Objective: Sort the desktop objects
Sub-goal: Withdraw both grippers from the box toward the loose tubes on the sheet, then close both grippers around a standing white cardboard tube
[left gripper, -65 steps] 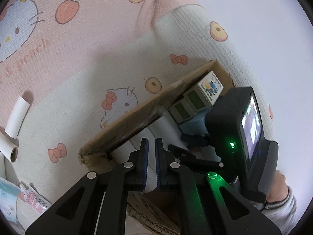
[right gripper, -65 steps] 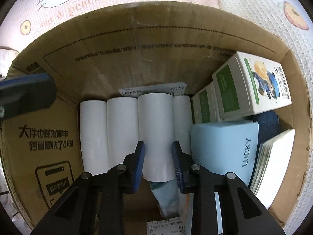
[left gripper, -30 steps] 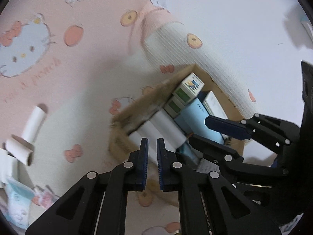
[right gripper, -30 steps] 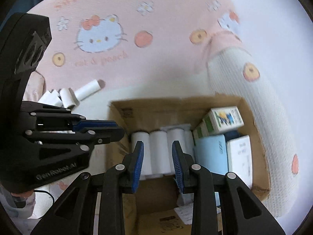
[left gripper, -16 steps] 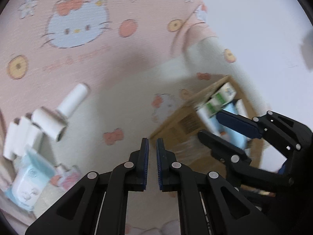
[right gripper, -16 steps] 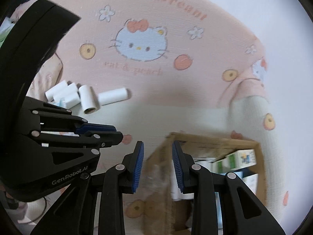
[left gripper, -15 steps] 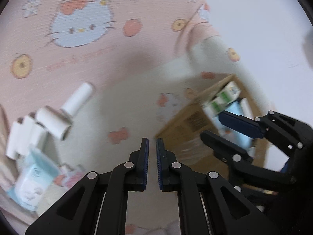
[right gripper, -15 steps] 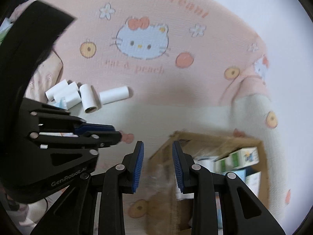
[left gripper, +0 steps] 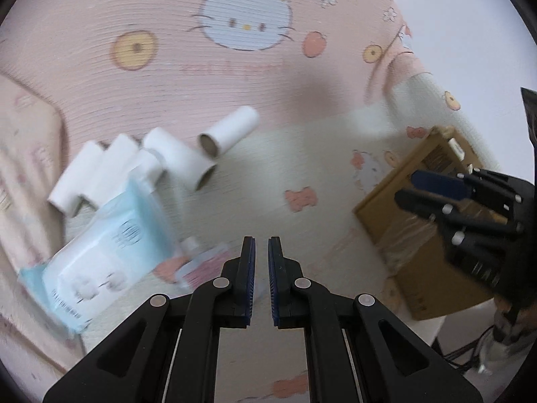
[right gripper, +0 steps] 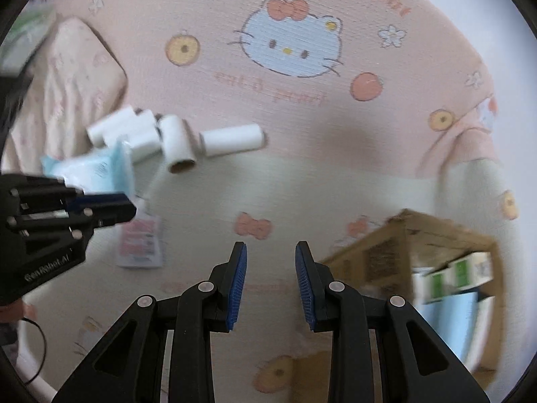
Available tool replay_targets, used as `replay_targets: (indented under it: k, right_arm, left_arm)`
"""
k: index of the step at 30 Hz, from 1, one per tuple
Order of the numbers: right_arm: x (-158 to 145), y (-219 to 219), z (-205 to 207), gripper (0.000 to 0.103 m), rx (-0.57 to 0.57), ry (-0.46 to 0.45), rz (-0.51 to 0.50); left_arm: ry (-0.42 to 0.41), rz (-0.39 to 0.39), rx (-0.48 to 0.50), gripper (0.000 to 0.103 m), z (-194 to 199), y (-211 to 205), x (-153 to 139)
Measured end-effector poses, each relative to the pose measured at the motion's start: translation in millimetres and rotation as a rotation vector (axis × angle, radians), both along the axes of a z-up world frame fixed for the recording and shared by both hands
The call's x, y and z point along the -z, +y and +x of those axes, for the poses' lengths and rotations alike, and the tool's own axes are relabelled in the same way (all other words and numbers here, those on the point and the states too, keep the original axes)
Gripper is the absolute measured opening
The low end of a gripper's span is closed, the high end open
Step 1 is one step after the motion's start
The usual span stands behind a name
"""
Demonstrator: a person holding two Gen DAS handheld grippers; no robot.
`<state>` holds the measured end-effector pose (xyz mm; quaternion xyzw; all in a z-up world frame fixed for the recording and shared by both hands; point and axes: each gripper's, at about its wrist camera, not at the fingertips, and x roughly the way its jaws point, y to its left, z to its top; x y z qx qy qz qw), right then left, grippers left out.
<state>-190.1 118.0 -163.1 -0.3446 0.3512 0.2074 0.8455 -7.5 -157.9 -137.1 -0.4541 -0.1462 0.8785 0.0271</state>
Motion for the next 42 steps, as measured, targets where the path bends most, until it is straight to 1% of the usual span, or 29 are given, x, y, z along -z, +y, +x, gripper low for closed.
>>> replay_targets:
  k: [2, 5, 8, 10, 12, 13, 15, 16, 17, 19, 21, 22, 25, 27, 28, 29, 30, 31, 32, 33, 36, 38, 40, 42]
  right_arm:
    - [5, -6, 0, 0.026, 0.004, 0.027, 0.079]
    - [20, -12, 0, 0.026, -0.035, 0.074, 0.178]
    - [40, -10, -3, 0.026, -0.074, 0.058, 0.225]
    - [54, -7, -4, 0.026, -0.127, 0.03, 0.252]
    - [66, -1, -1, 0.026, -0.147, 0.006, 0.257]
    - [70, 1, 2, 0.026, -0.156, -0.001, 0.268]
    - [75, 6, 13, 0.026, -0.161, -0.021, 0.316]
    - [75, 8, 18, 0.026, -0.16, -0.027, 0.329]
    - [75, 12, 26, 0.026, -0.156, -0.038, 0.347]
    - [71, 17, 38, 0.026, -0.155, -0.036, 0.37]
    - [66, 21, 49, 0.026, -0.172, -0.035, 0.387]
    - [61, 25, 55, 0.026, -0.177, -0.057, 0.386]
    - [47, 38, 70, 0.026, -0.202, -0.099, 0.392]
    - [40, 46, 79, 0.027, -0.21, -0.105, 0.403]
    - [37, 52, 84, 0.029, -0.209, -0.102, 0.404]
    - [36, 57, 90, 0.033, -0.206, -0.094, 0.394]
    - [37, 62, 96, 0.046, -0.199, -0.083, 0.388]
    - [37, 66, 102, 0.06, -0.197, -0.067, 0.398]
    - [37, 69, 109, 0.066, -0.186, -0.04, 0.414]
    - [38, 70, 114, 0.072, -0.197, -0.006, 0.417]
    - [39, 73, 134, 0.073, -0.14, 0.087, 0.448]
    - [43, 73, 144, 0.074, -0.1, 0.128, 0.448]
    - [48, 74, 151, 0.075, -0.076, 0.147, 0.425]
    - [52, 71, 154, 0.075, -0.072, 0.148, 0.423]
  left_arm:
    - [-0.003, -0.016, -0.006, 0.009, 11, -5, 8]
    - [-0.031, -0.032, -0.011, 0.009, 25, -12, 23]
    - [-0.051, -0.034, -0.024, 0.009, 33, -14, 37]
    - [-0.042, -0.009, -0.039, 0.009, 33, -17, 42]
    - [-0.043, 0.007, -0.067, 0.009, 29, -22, 45]
    - [-0.045, -0.01, -0.074, 0.01, 26, -23, 45]
    - [-0.038, -0.087, -0.107, 0.01, 19, -23, 41]
    - [-0.022, -0.128, -0.131, 0.01, 15, -24, 37]
    - [0.001, -0.141, -0.148, 0.011, 12, -25, 32]
    - [0.032, -0.099, -0.168, 0.013, 6, -31, 24]
    - [0.054, -0.035, -0.185, 0.019, 1, -38, 18]
    - [0.052, -0.009, -0.188, 0.022, -3, -42, 16]
    - [0.024, 0.049, -0.198, 0.022, -12, -50, 17]
    - [0.031, 0.06, -0.199, 0.022, -18, -51, 15]
    - [0.038, 0.053, -0.196, 0.023, -22, -51, 13]
    - [0.046, 0.039, -0.192, 0.026, -27, -50, 11]
    - [0.05, 0.028, -0.188, 0.03, -32, -51, 10]
    - [0.05, 0.017, -0.183, 0.039, -37, -52, 10]
    - [0.051, 0.011, -0.175, 0.045, -44, -53, 9]
    - [0.047, 0.01, -0.159, 0.047, -52, -53, 9]
    - [0.04, 0.016, -0.108, 0.056, -70, -53, 6]
    - [0.052, 0.011, -0.074, 0.066, -81, -51, 4]
    - [0.058, 0.014, -0.06, 0.069, -94, -50, 3]
    - [0.049, 0.055, -0.063, 0.073, -107, -54, 4]
